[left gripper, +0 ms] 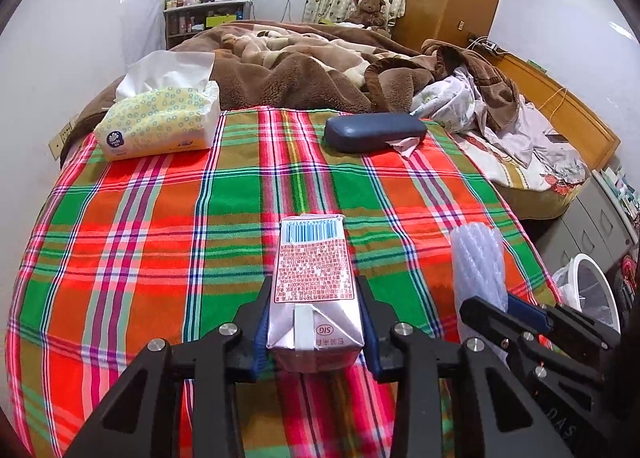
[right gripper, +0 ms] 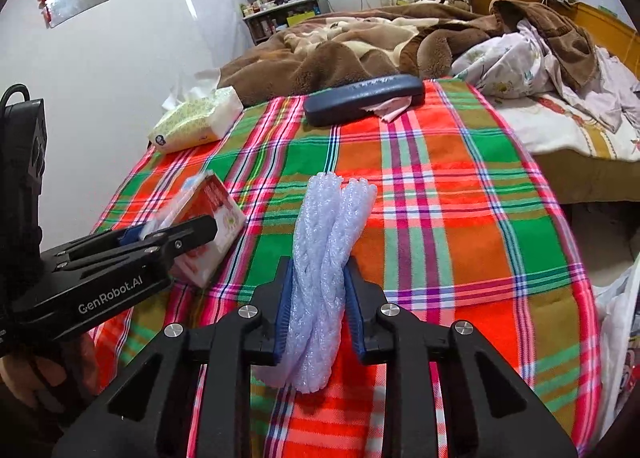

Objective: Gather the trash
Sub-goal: 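Carry the pink carton and foam sleeve over the bin with both tools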

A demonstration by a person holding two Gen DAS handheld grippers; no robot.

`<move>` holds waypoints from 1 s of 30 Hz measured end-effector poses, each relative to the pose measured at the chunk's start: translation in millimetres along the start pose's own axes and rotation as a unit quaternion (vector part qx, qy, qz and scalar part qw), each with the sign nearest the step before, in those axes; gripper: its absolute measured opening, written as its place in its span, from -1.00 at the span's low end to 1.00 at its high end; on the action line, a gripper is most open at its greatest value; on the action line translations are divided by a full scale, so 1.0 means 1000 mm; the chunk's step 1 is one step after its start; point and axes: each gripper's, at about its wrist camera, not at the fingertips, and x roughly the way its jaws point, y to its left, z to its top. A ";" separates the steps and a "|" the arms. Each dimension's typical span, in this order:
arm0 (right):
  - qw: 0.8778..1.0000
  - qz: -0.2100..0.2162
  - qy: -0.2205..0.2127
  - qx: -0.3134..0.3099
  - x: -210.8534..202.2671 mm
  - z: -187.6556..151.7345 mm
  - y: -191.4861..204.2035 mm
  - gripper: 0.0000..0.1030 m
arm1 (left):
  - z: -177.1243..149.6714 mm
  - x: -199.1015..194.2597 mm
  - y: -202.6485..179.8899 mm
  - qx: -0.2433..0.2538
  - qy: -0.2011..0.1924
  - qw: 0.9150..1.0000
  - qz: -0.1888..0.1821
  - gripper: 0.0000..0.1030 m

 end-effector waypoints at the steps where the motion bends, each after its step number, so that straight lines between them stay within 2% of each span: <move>1: 1.000 0.000 -0.002 0.001 -0.002 0.000 -0.001 -0.52 | -0.002 -0.001 -0.002 0.001 0.000 1.000 0.000 -0.27; 8: 1.000 0.000 -0.017 0.003 -0.022 -0.005 -0.007 -0.52 | -0.017 -0.014 -0.016 -0.003 0.000 1.000 -0.006 -0.27; 16: 0.999 -0.001 -0.034 0.014 -0.046 -0.013 -0.019 -0.51 | -0.029 -0.049 -0.044 0.012 -0.023 1.000 -0.017 -0.28; 30: 0.995 -0.029 -0.091 0.031 -0.113 -0.025 -0.062 -0.51 | -0.048 -0.099 -0.132 0.065 -0.056 0.994 -0.064 -0.28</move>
